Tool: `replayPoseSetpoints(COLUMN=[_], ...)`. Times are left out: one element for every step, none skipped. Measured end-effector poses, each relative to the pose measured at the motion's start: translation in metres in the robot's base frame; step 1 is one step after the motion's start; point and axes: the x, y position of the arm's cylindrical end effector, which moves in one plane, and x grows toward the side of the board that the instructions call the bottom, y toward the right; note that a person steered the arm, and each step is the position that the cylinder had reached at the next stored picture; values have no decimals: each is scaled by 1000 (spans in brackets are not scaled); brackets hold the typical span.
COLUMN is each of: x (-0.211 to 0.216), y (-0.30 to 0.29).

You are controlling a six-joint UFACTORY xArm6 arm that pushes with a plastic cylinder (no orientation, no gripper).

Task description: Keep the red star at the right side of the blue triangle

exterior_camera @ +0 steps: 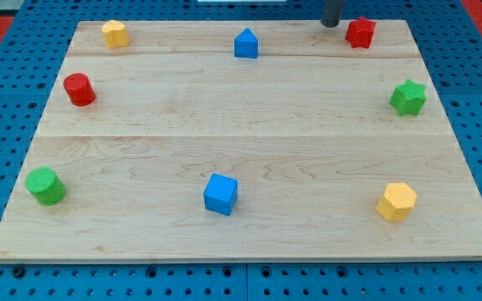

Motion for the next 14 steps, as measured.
replayPoseSetpoints(x=[1, 0, 0, 1, 30, 48, 68, 57, 56, 76, 82, 77, 76, 65], y=[19, 56, 105, 91, 39, 69, 98, 41, 20, 39, 62, 15, -3, -20])
